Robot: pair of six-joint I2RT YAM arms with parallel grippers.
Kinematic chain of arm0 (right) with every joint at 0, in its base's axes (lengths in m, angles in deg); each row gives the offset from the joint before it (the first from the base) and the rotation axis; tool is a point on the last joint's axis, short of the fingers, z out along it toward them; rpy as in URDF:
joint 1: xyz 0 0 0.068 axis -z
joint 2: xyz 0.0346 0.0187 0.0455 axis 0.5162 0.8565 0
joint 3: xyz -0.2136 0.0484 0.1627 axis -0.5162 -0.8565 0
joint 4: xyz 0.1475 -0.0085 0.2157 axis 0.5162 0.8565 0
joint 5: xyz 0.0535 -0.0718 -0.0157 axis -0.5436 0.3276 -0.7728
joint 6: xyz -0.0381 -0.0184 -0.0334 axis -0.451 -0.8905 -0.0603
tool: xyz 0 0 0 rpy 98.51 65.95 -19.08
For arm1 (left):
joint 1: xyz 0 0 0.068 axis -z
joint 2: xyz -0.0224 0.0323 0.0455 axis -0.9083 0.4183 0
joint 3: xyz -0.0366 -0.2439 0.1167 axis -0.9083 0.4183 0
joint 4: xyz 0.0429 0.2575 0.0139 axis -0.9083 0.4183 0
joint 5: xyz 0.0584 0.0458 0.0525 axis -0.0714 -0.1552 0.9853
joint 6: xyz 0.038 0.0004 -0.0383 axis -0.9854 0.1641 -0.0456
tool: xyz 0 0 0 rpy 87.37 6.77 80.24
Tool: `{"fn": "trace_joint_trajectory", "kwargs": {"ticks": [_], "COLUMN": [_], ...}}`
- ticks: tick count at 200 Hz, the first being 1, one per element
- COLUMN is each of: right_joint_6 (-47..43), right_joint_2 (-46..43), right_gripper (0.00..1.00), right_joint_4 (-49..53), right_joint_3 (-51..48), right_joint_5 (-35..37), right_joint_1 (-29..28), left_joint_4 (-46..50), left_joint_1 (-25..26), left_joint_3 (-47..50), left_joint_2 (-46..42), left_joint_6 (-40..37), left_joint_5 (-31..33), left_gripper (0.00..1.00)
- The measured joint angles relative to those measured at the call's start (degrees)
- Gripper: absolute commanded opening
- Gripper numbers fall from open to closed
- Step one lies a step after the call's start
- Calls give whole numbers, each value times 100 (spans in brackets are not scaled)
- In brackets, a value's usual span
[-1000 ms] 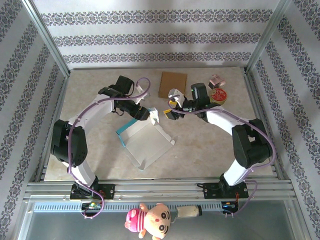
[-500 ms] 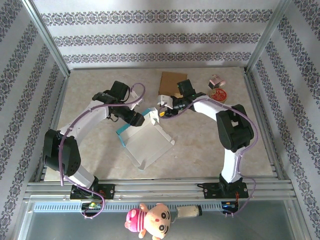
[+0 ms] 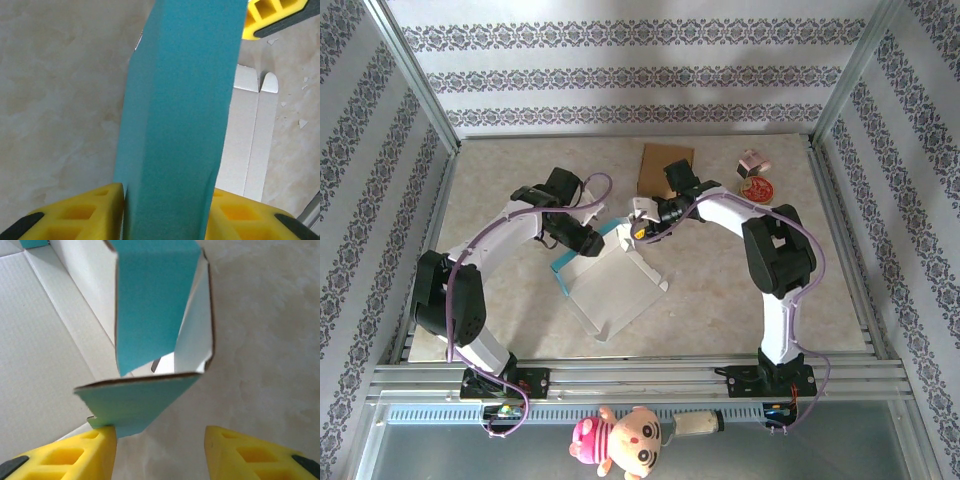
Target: Fold the paper box
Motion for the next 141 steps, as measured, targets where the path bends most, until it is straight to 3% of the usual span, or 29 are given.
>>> {"fn": "trace_joint_trajectory", "kwargs": {"ticks": [36, 141], "right_joint_6": [22, 739], "right_joint_2": [111, 367], "right_gripper": [47, 46], "right_joint_4": [63, 205], "right_joint_3": [203, 490], "right_joint_5": [-131, -109], "right_joint_1": [-83, -485], "left_joint_4": [-7, -243], "left_joint_1": [0, -2], "left_joint_3": [4, 162], "left_joint_2": [0, -2], "left_joint_6": [17, 149], "left_joint_5": [-24, -66], "left_gripper": [32, 32]}}
